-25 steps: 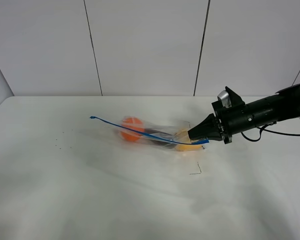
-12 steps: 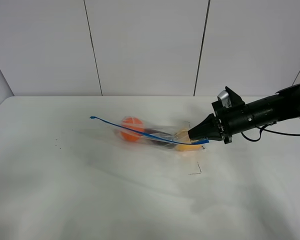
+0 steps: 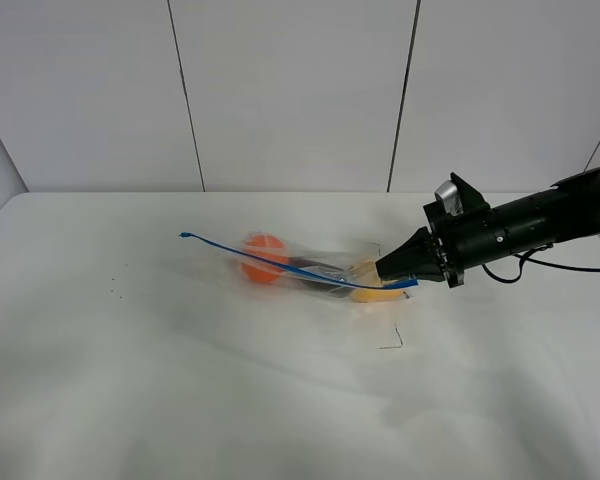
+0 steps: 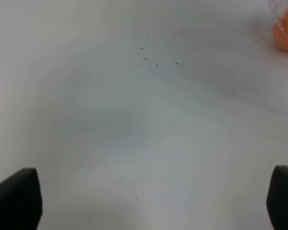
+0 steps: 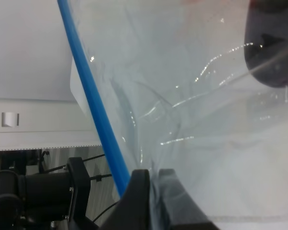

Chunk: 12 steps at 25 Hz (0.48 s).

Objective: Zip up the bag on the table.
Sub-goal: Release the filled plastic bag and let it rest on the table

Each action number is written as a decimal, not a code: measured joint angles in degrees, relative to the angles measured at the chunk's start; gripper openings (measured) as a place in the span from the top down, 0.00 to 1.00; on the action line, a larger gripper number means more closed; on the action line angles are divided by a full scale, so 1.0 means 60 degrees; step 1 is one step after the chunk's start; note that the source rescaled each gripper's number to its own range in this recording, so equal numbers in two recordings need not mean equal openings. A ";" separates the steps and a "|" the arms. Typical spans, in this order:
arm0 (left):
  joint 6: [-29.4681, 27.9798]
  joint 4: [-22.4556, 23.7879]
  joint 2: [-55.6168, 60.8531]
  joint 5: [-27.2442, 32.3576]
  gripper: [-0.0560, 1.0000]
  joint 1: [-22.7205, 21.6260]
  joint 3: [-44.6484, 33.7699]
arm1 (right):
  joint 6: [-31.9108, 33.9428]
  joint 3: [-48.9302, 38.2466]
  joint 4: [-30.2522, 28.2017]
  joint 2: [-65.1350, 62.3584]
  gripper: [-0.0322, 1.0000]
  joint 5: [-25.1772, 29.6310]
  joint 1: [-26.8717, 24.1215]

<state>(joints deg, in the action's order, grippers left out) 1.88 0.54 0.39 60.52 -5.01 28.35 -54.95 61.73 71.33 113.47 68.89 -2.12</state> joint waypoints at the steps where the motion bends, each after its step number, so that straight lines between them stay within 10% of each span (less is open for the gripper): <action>1: 0.0000 0.0000 0.0000 0.0000 0.02 0.0000 0.0000 | 0.0001 0.0000 0.0000 0.0000 0.97 0.0000 0.0000; 12: -0.0040 0.0000 0.0000 0.0006 0.02 0.0000 0.0000 | 0.0001 0.0000 0.0058 0.0000 0.97 0.0000 0.0000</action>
<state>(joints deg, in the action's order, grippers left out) 1.63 0.54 0.39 60.56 -5.01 28.35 -54.95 61.73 71.68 113.47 68.89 -2.12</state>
